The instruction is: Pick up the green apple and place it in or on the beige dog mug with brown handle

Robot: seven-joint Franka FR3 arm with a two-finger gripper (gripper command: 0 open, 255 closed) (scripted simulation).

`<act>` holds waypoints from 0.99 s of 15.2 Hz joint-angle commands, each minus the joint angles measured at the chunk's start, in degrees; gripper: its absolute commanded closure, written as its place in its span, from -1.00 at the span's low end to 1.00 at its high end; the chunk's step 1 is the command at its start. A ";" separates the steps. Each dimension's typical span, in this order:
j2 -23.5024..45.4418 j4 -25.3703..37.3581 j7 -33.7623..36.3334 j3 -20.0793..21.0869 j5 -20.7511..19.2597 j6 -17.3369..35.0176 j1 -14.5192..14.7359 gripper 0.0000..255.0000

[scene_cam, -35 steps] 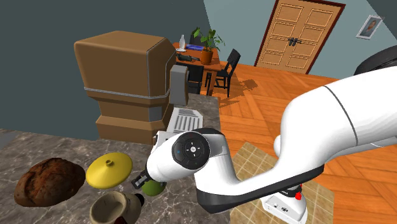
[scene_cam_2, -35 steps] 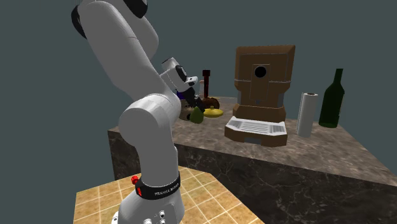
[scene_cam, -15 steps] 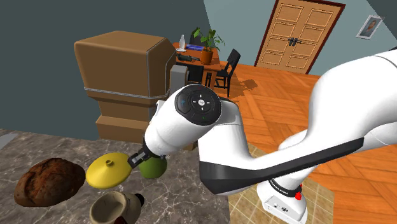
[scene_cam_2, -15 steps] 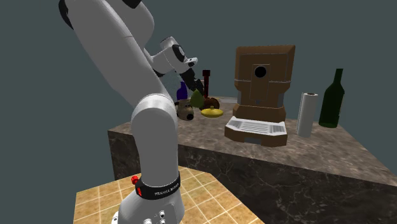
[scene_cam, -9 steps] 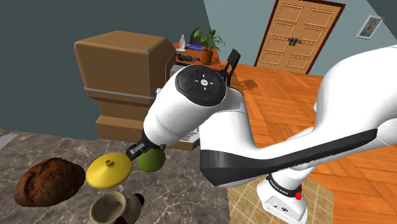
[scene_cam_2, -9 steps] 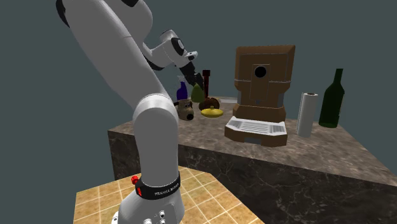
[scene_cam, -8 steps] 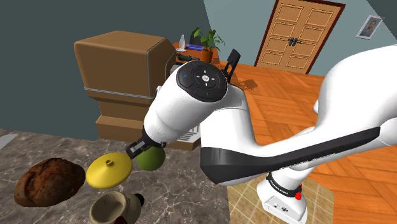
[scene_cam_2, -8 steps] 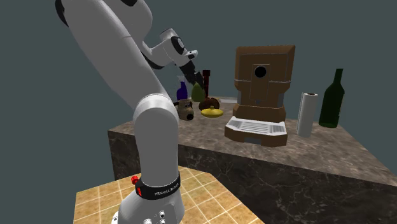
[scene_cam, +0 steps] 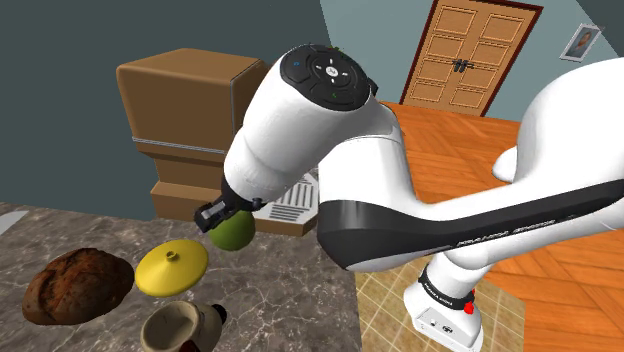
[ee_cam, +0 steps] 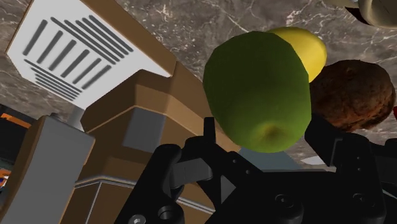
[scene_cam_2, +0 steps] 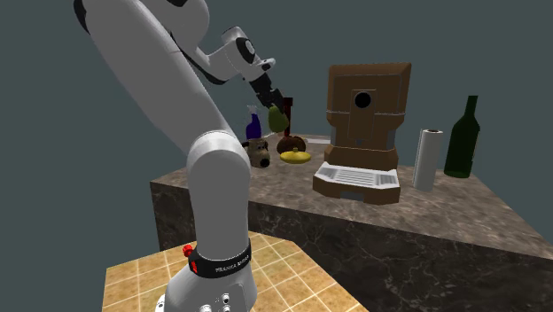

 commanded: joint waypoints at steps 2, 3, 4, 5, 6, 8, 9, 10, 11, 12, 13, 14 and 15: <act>0.70 3.03 0.85 1.68 -0.49 -2.23 -1.19 1.00; 1.49 5.17 2.14 4.08 -1.10 -3.42 -2.76 1.00; 2.28 7.39 3.42 6.67 -1.74 -4.62 -4.55 1.00; 3.04 9.67 4.65 9.49 -2.37 -5.86 -6.58 1.00; 3.71 12.03 5.81 12.57 -2.93 -7.12 -8.91 1.00; 4.54 17.00 7.71 19.46 -3.61 -9.71 -14.52 1.00; 4.51 19.60 8.34 23.12 -3.55 -11.02 -17.72 1.00; 4.09 22.30 8.71 26.70 -3.11 -12.36 -21.05 1.00; 3.22 25.40 8.87 30.40 -2.28 -13.86 -24.68 1.00; 2.78 24.70 8.82 30.34 -1.83 -13.16 -24.62 1.00; 2.58 24.03 8.97 30.46 -1.68 -12.48 -24.61 1.00; 2.42 23.37 9.15 30.63 -1.58 -11.81 -24.64 1.00; 2.28 22.73 9.33 30.84 -1.49 -11.15 -24.69 1.00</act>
